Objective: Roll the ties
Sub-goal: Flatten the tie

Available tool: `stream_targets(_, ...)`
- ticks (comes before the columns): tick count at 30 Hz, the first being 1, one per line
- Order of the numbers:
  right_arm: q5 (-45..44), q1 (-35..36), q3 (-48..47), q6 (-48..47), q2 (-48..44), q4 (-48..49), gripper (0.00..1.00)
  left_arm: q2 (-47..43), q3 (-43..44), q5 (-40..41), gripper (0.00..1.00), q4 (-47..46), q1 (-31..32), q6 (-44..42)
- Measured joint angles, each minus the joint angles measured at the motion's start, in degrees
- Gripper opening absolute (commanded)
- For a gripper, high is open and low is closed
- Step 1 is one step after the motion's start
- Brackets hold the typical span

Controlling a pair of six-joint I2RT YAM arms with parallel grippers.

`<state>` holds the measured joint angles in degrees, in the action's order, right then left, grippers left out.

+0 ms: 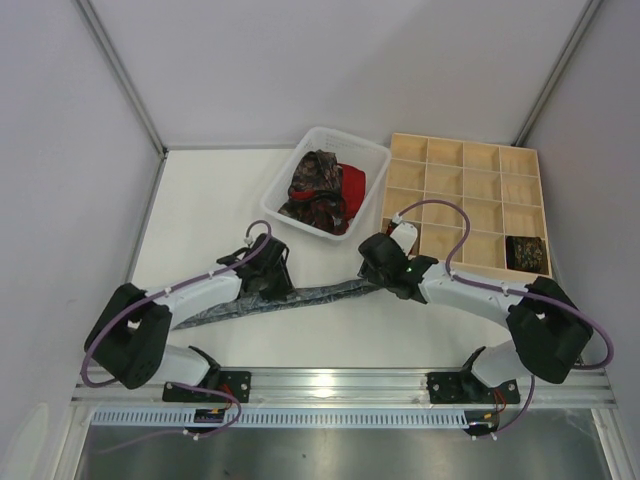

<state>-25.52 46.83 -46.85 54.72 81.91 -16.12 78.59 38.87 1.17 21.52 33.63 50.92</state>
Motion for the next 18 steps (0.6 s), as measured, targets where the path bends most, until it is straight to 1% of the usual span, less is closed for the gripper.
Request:
stream_targets(6, -3.26, 0.07, 0.02, 1.38, 3.19, 0.2, 0.53, 1.49, -1.05, -0.17, 0.38, -0.85, 0.0, 0.07)
stream_targets(14, -5.46, 0.22, 1.38, 3.56, 3.43, 1.29, 0.52, -0.79, -4.55, -0.39, 0.38, -5.16, 0.0, 0.66)
stream_targets(18, -6.25, 0.11, 3.04, 4.02, 3.74, 2.23, 0.5, -0.87, -5.14, -0.85, 0.38, -6.71, 0.0, 0.7)
